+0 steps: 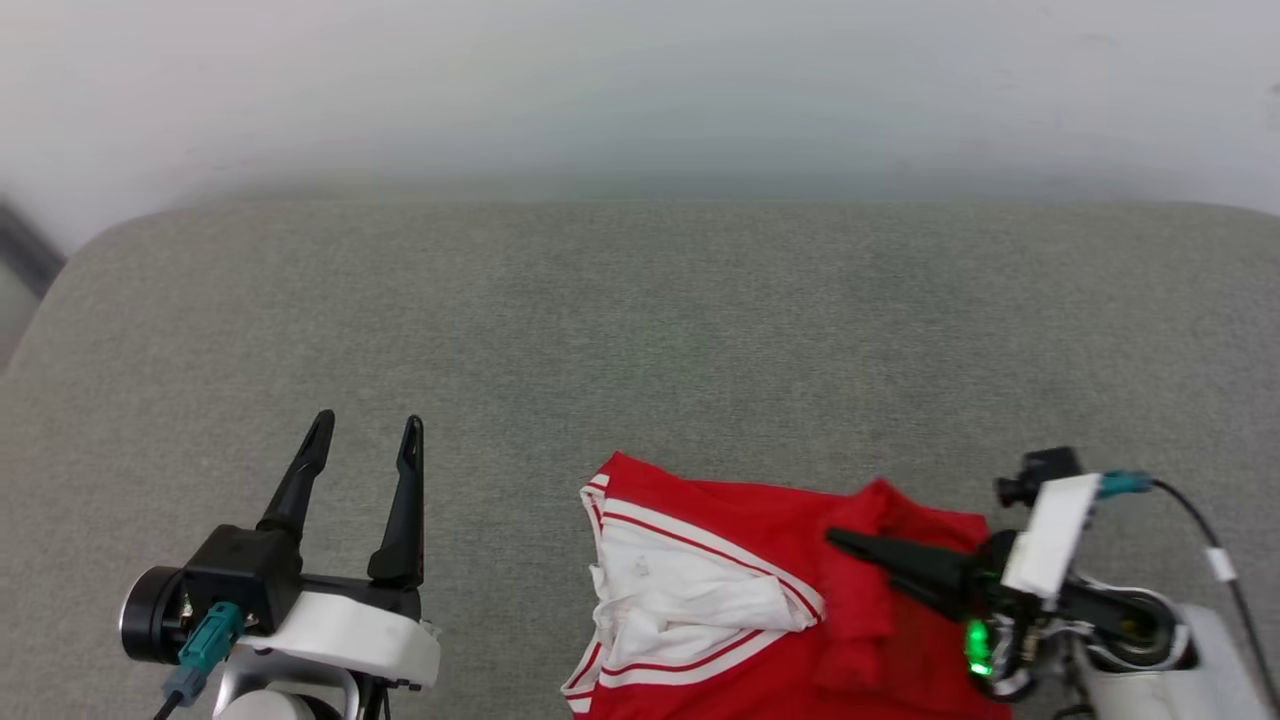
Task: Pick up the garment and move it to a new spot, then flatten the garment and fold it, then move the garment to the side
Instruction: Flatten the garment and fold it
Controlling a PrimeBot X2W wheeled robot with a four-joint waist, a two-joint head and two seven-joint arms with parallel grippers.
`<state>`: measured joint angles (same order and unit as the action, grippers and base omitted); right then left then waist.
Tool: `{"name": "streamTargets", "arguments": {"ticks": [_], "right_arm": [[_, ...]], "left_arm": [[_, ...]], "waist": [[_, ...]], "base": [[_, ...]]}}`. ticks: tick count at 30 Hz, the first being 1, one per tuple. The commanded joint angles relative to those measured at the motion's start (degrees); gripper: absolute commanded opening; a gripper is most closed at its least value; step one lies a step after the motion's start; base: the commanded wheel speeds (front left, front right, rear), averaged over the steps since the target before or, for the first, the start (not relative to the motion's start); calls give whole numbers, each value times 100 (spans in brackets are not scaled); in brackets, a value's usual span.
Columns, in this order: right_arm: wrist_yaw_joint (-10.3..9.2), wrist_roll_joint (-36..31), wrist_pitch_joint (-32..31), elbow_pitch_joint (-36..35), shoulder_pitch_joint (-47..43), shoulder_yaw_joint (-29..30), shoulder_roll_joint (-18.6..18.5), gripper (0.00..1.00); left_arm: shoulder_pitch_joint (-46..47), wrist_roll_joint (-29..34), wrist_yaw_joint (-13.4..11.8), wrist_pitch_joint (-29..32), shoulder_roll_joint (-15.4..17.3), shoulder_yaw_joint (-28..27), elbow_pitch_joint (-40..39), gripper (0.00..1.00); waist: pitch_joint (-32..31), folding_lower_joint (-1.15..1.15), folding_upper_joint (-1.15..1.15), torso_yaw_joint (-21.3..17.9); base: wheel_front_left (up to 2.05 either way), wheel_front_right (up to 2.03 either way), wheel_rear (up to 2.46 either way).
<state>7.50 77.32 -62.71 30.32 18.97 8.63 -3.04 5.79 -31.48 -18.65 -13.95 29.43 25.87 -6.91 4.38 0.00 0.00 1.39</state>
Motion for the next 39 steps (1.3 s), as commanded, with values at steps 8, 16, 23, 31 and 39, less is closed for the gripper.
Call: {"name": "streamTargets", "arguments": {"ticks": [8, 16, 23, 31, 39], "right_arm": [[-2, 653, 1289, 51, 170, -2171, 17, 0], [-1, 316, 2320, 101, 409, -3058, 17, 100], [-2, -322, 2600, -301, 604, -3439, -252, 100], [-1, -2699, 3950, -737, 776, -4083, -1195, 100], [-2, -4508, 4574, -582, 193, -3034, -1664, 100]], "left_arm": [[223, 45, 90, 4, -117, 122, 136, 100], [284, 52, 92, -30, -184, 138, 195, 100], [258, 53, 62, -46, -182, 125, 218, 100], [164, 34, 0, -48, -173, 102, 231, 100], [26, 25, -96, -71, -131, 38, 319, 100]], "waist": [[101, 0, 0, 428], [200, 0, 0, 584], [164, 0, 0, 509], [43, 0, 0, 286], [-81, 0, 0, -1]], "base": [[0, 0, 0], [0, 0, 0], [0, 0, 0], [0, 0, 0], [0, 0, 0]]}}
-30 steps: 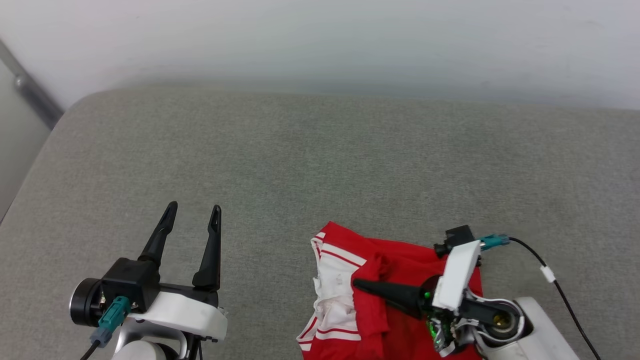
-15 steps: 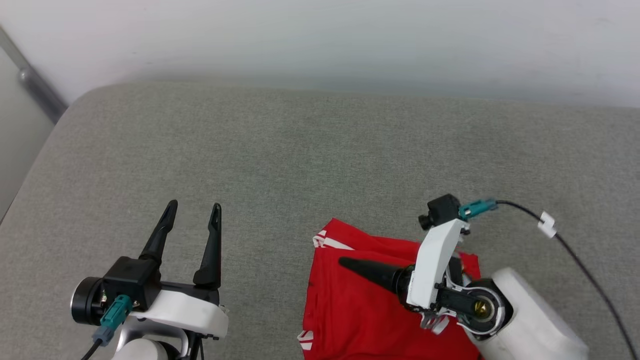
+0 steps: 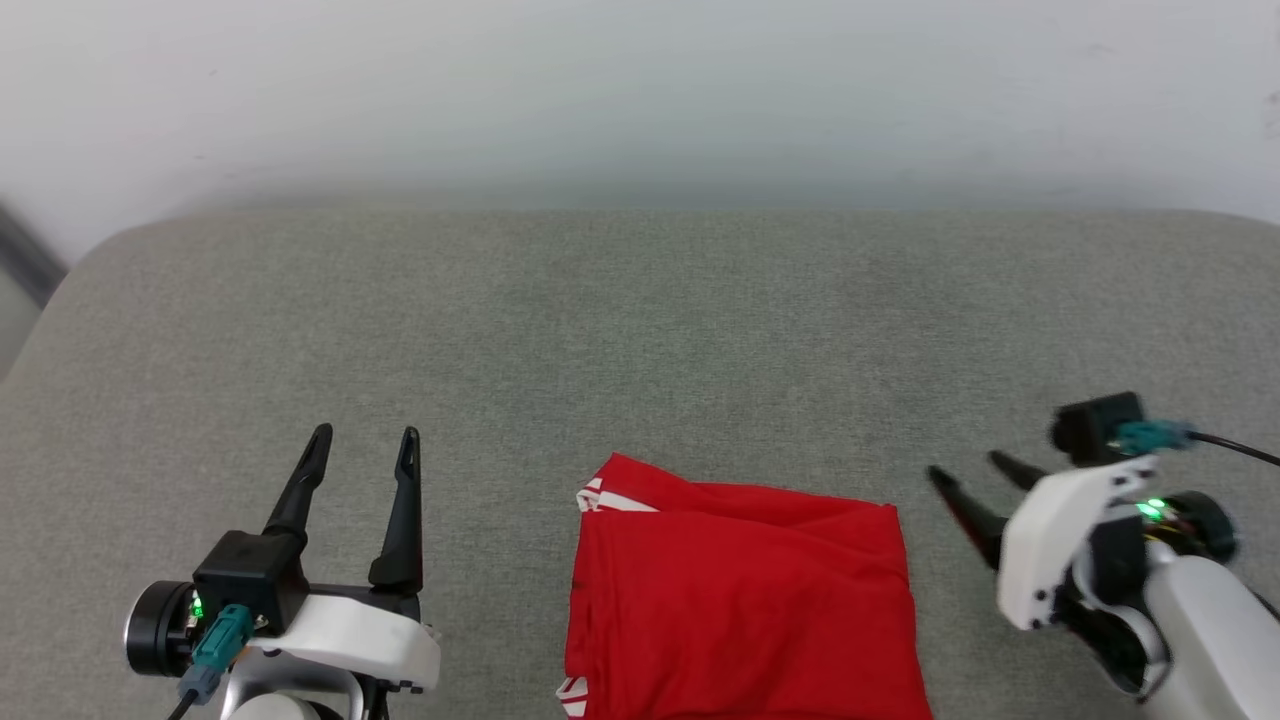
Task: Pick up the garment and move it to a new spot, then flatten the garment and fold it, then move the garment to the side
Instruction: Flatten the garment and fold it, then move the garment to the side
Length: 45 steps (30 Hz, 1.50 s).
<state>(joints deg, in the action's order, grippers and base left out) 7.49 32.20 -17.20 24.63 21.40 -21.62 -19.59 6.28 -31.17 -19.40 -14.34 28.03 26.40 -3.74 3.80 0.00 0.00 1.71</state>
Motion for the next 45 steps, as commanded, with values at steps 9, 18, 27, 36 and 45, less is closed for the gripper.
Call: {"name": "streamTargets", "arguments": {"ticks": [9, 18, 27, 36, 45], "right_arm": [[-1, -1513, 1242, -1306, -1252, 2045, 426, 100], [-1, -2196, 1788, -2464, -2226, 2319, 1037, 100], [-1, -2268, 1689, -2959, -2535, 2340, 1261, 100], [-1, -2260, 1504, -3063, -2566, 2358, 1315, 100], [-1, -1121, 230, -2481, -2474, 3263, 1129, 100]], "left_arm": [[-260, -104, -103, -47, 47, -181, 128, 100], [-545, -183, -117, -61, 0, -227, 270, 100], [-648, -242, -84, -71, 22, -269, 365, 100], [-551, -278, -41, -79, -41, -304, 451, 100], [-429, -248, 8, -90, -201, -465, 396, 100]], "waist": [[-139, 0, 0, -238], [-403, 0, 0, -302], [-428, 0, 0, -314], [-376, 0, 0, -325], [-195, 0, 0, -227]], "base": [[0, 0, 0], [0, 0, 0], [0, 0, 0], [0, 0, 0], [0, 0, 0]]}}
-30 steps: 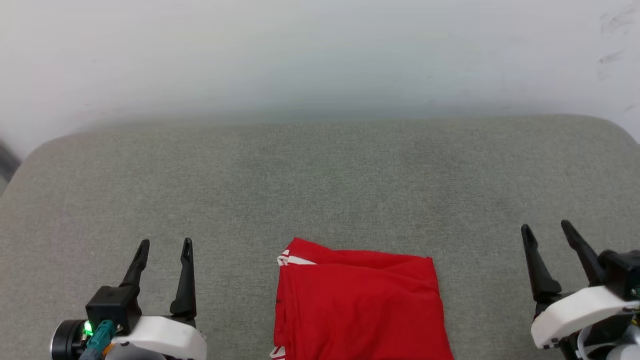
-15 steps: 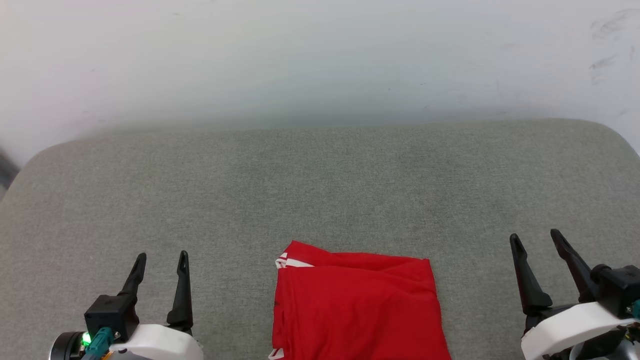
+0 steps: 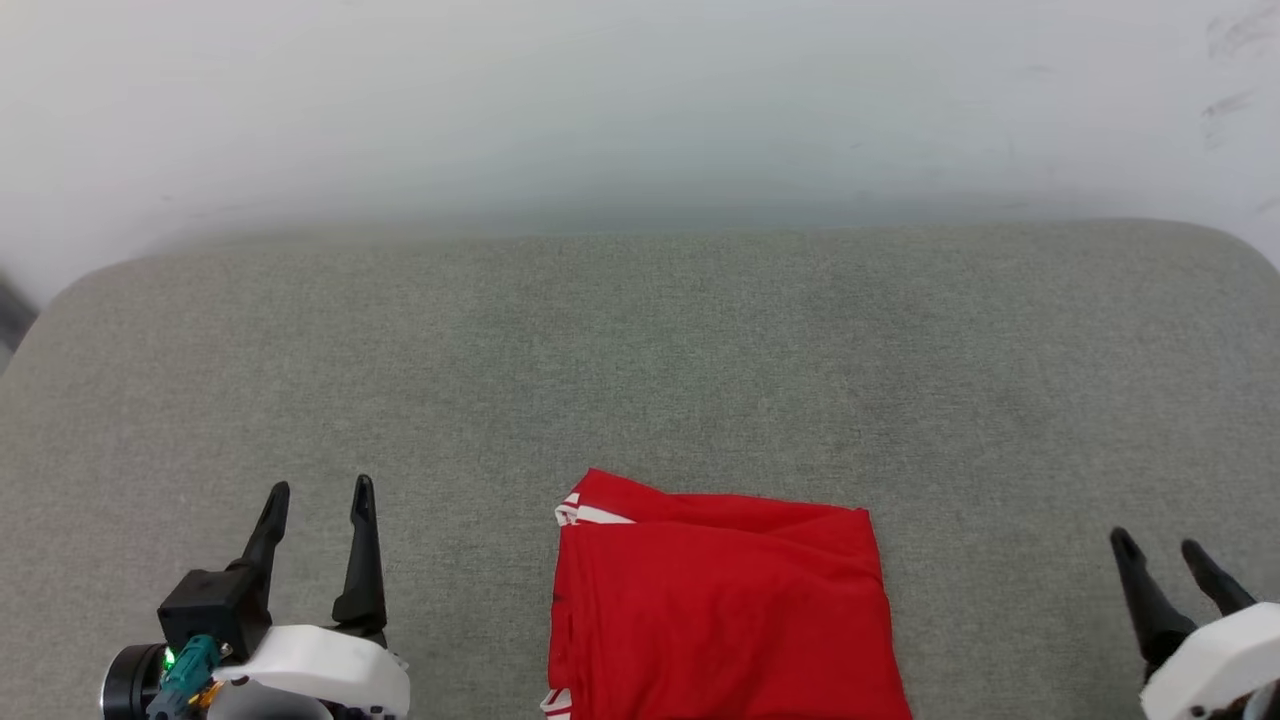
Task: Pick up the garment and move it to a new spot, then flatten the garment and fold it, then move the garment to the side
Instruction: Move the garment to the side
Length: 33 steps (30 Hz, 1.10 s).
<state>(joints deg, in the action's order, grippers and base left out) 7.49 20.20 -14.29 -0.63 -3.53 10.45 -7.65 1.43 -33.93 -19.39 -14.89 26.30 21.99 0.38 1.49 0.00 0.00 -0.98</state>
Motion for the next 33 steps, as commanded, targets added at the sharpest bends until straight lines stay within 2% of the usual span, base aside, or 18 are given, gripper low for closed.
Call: {"name": "streamTargets", "arguments": {"ticks": [1, 6, 12, 17, 24, 25, 26, 27, 28, 33], "right_arm": [[-1, 247, -270, 161, 73, 190, -120, 100], [0, 1051, -1531, 840, 183, 550, -349, 100], [0, 2110, -2818, 1269, 439, 454, 33, 100], [-1, 2589, -3258, 1597, 682, 191, 204, 100], [-6, 3336, -3315, 2273, 1112, -363, 407, 100], [-7, 3371, -3287, 2349, 1136, -407, 412, 89], [-7, 3380, -3252, 2383, 1170, -472, 410, 33], [-7, 3380, -3252, 2383, 1170, -472, 410, 33], [-6, 3403, -3199, 2380, 1197, -543, 398, 0], [-1, 3405, -2874, 2155, 1276, -915, 150, 0]], "left_arm": [[84, 54, 14, -37, -68, -58, -33, 100], [189, 240, 121, -39, -288, -268, -144, 100], [285, 487, 354, -33, -539, -447, -156, 100], [363, 622, 483, -33, -681, -511, -122, 100], [465, 811, 682, -29, -832, -668, 22, 100], [473, 829, 709, -29, -841, -680, 37, 100], [477, 858, 726, -29, -858, -691, 48, 100], [477, 858, 726, -29, -858, -691, 48, 100], [478, 872, 729, -29, -869, -699, 58, 100], [360, 946, 785, -29, -896, -771, 163, 100]], "waist": [[66, 0, 0, 71], [205, 0, 0, 255], [353, 0, 0, 489], [500, 0, 0, 614], [693, 0, 0, 745], [698, 0, 0, 753], [700, 0, 0, 760], [700, 0, 0, 760], [697, 0, 0, 764], [537, 0, 0, 686]], "base": [[0, 0, 0], [0, 0, 0], [0, 0, 0], [0, 0, 0], [0, 0, 0], [0, 0, 0], [0, 0, 0], [0, 0, 0], [0, 0, 0], [0, 0, 0]]}}
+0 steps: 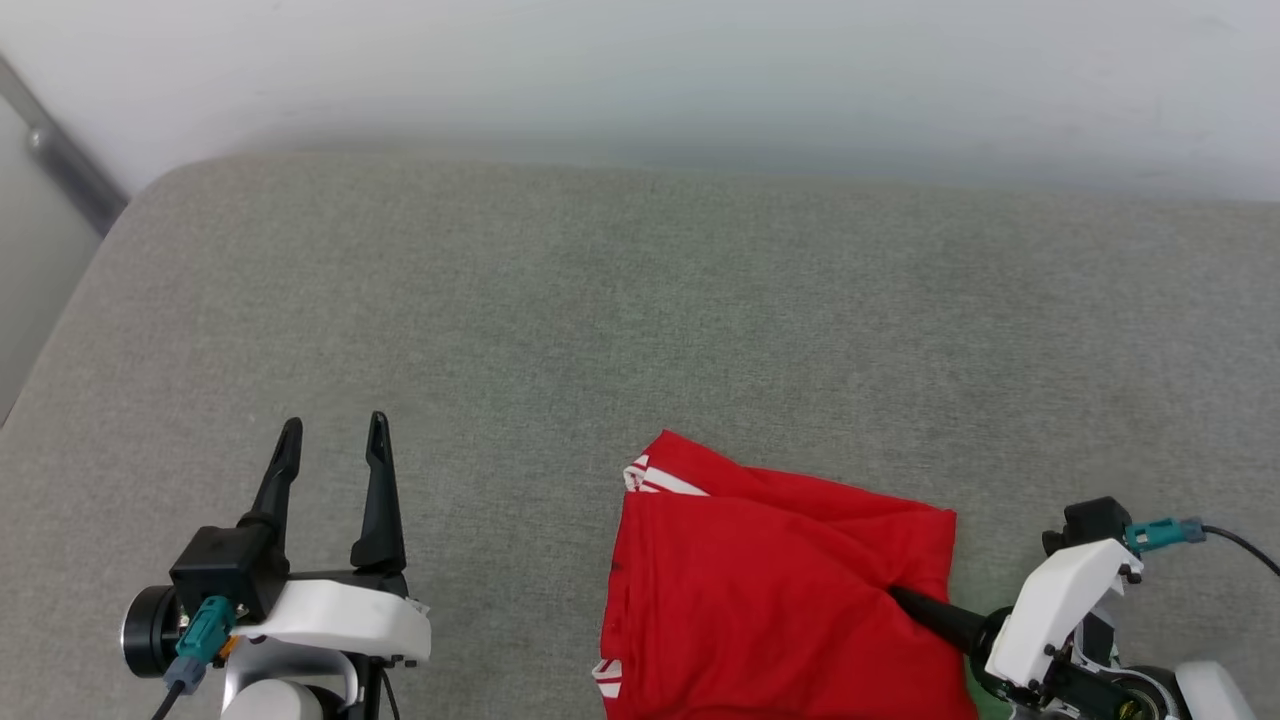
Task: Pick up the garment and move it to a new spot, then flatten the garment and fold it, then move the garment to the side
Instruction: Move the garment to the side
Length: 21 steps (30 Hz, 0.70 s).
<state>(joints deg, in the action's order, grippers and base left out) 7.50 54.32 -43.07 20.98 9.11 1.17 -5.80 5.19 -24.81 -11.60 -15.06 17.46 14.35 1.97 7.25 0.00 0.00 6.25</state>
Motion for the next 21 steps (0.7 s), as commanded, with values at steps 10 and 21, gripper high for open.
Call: {"name": "streamTargets", "arguments": {"ticks": [10, 21], "right_arm": [[-2, -1512, 676, 26, 339, -910, -735, 0], [-3, -2644, 1365, 806, 1665, -1302, -939, 0]], "left_arm": [[-174, 177, 85, -12, 79, -43, -124, 100], [281, 376, 210, 143, 240, 125, -480, 100]], "waist": [[-251, 0, 0, -863], [575, 0, 0, -2544]], "base": [[0, 0, 0], [0, 0, 0]]}}
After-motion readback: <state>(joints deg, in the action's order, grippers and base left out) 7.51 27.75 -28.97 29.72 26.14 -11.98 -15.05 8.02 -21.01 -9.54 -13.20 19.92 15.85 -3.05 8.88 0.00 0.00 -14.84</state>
